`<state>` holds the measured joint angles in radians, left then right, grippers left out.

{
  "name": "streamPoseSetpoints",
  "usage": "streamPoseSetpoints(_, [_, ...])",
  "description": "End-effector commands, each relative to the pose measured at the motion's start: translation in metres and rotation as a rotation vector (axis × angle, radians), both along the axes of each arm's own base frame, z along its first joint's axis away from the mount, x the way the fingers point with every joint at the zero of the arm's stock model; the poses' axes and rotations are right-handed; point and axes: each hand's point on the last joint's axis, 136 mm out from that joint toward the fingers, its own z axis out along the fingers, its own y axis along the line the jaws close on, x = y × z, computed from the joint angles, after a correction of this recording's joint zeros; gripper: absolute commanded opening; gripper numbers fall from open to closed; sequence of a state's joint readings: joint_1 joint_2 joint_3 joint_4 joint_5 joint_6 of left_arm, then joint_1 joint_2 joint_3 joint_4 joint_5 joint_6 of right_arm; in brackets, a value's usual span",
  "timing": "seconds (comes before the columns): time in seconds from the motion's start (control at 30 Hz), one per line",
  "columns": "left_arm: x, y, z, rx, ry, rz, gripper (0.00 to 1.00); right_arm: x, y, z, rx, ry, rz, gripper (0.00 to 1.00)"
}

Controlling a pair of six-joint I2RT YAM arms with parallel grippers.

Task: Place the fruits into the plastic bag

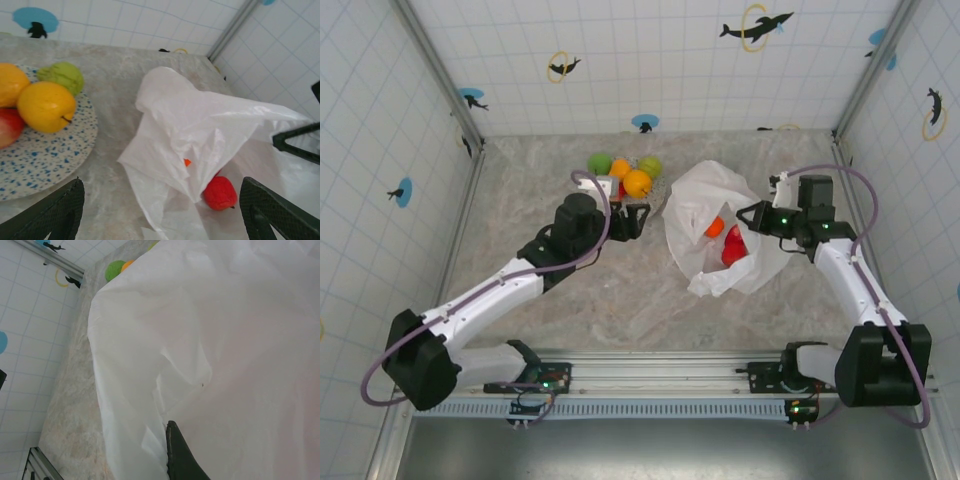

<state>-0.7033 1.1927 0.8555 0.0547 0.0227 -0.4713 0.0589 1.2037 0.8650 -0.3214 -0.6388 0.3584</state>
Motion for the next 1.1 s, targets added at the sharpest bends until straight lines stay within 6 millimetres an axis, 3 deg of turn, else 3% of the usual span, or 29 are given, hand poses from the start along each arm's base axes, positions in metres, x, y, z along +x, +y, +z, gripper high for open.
streamPoseSetpoints(0.0, [0.006,0.026,-0.012,0.016,0.048,0.089,0.82,0.001,0.001,0.019,-0.015,-0.058,0.01,0.0])
streamPoseSetpoints(0.4, [0.033,0.083,-0.039,0.047,0.14,0.263,0.83,-0.001,0.009,0.016,-0.018,-0.059,0.034,0.0])
streamPoseSetpoints(0.63, [0.069,0.121,-0.052,0.022,0.206,0.37,0.84,-0.001,0.01,0.018,-0.024,-0.063,0.035,0.0])
streamPoseSetpoints(0.87, [0.1,0.155,-0.079,0.056,0.265,0.479,0.84,-0.002,0.011,0.012,-0.041,-0.054,0.04,0.0])
streamPoseSetpoints(1.07, [0.117,0.169,-0.107,0.148,0.318,0.517,0.84,-0.004,0.014,0.009,-0.053,-0.054,0.05,0.0])
